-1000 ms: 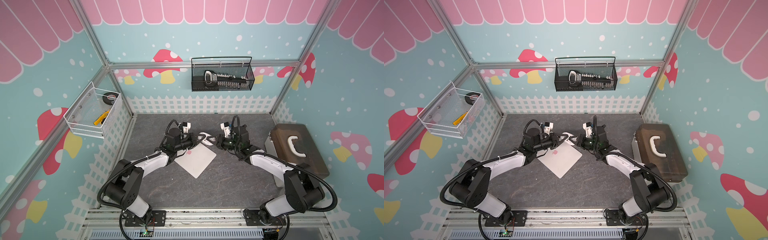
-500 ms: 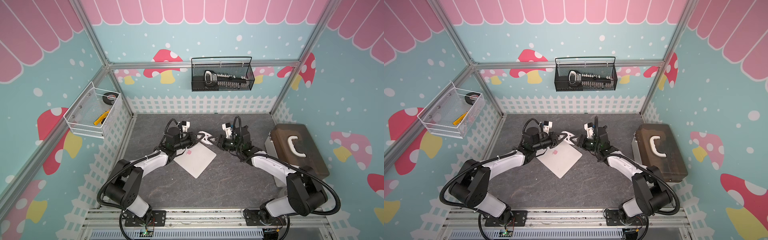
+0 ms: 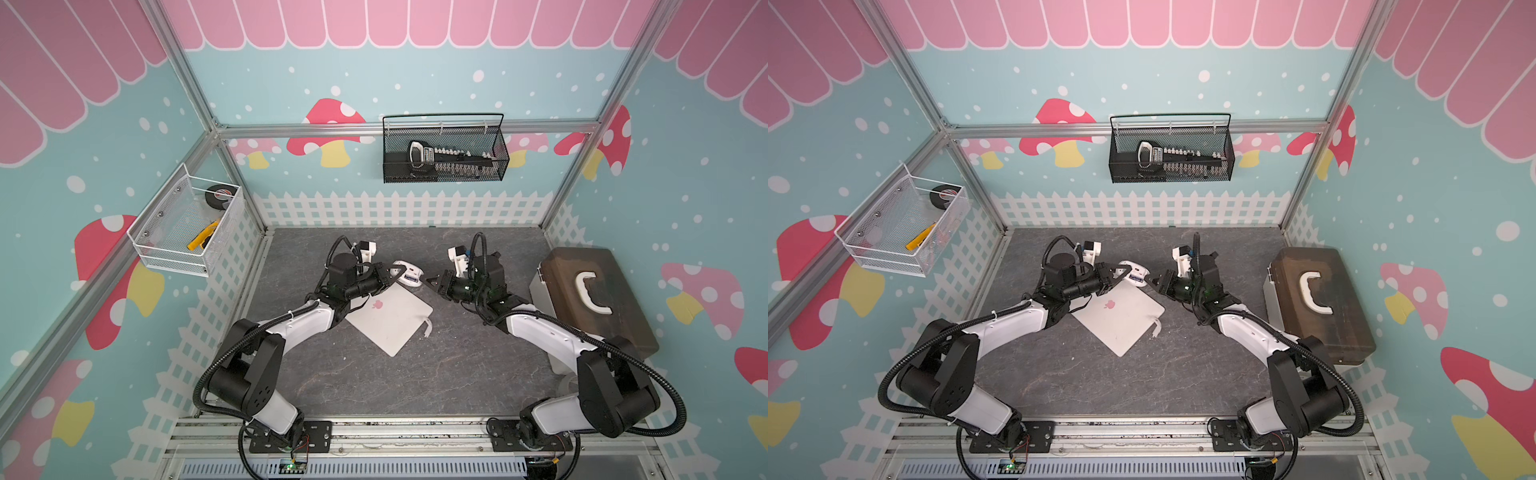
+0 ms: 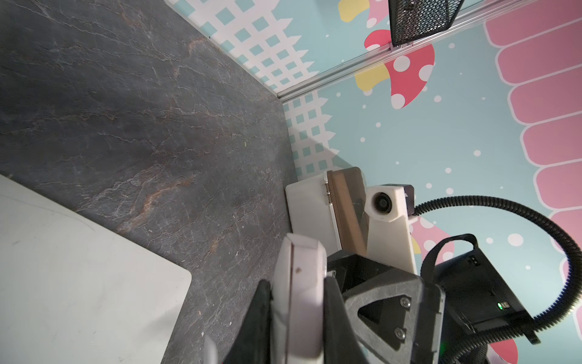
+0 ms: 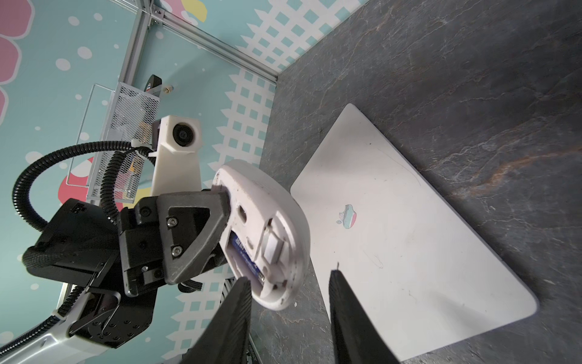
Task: Insert the wireless mouse receiver into the laptop
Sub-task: Remove the lid from the mouse, then take out the USB plug from the mouse.
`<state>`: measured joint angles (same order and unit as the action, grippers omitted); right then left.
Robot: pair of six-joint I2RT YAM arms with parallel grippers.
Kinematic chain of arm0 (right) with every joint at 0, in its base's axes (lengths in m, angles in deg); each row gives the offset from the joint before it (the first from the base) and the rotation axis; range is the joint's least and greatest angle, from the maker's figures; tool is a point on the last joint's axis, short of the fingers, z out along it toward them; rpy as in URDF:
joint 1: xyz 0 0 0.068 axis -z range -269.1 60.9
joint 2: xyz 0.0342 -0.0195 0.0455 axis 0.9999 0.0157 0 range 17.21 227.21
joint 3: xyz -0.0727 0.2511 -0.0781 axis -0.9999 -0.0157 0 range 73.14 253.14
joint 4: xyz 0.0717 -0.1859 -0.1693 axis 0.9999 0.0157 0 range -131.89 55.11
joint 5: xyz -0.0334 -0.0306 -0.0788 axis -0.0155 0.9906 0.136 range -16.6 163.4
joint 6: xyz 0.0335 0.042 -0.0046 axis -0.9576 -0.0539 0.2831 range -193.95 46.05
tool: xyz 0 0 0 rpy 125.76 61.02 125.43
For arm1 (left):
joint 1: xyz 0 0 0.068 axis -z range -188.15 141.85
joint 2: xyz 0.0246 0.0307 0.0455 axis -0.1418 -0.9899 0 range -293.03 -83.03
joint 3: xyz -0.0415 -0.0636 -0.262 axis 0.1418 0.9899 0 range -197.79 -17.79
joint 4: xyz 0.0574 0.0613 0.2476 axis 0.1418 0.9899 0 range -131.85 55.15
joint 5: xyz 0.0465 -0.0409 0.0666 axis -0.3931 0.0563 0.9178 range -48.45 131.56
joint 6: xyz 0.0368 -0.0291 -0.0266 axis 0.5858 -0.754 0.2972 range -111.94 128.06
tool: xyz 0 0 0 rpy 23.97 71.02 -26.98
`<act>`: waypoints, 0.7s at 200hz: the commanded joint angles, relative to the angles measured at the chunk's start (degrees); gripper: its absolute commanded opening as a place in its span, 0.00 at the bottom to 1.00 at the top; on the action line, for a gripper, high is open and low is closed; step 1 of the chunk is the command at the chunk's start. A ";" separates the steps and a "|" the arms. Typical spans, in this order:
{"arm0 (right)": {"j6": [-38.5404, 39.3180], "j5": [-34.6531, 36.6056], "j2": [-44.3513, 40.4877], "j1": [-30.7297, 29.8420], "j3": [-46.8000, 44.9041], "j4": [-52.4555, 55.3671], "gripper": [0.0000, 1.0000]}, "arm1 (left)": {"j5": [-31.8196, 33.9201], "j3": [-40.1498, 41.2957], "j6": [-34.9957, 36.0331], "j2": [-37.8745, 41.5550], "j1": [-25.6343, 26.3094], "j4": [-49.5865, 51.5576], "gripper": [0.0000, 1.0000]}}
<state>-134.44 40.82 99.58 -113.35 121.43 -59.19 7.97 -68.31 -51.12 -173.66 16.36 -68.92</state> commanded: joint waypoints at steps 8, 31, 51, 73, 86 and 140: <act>1.73 0.85 -0.76 0.17 -0.17 1.99 0.45 | 0.85 -1.16 0.95 0.50 0.02 -0.32 0.00; 9.23 4.56 -3.70 0.18 1.35 12.46 0.51 | 2.33 -1.16 2.94 1.65 -0.73 3.11 0.00; 16.54 12.13 -6.90 0.19 3.16 24.92 0.52 | 3.43 -1.42 4.67 3.12 -3.47 7.29 0.00; 20.98 19.80 -9.06 -0.15 4.96 35.99 0.52 | 5.37 -2.04 7.43 5.26 -4.95 13.79 0.00; 23.30 22.73 -8.62 -1.04 6.35 41.97 0.52 | 6.33 -2.47 9.45 6.77 -5.09 17.36 0.00; 29.29 29.61 -0.07 -8.86 11.00 62.16 0.45 | 5.78 -2.88 14.59 11.44 -5.26 25.98 0.00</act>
<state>-109.33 64.97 96.25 -118.64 131.68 -11.25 13.20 -69.49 -40.43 -164.52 11.20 -48.15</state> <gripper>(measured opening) 0.459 0.165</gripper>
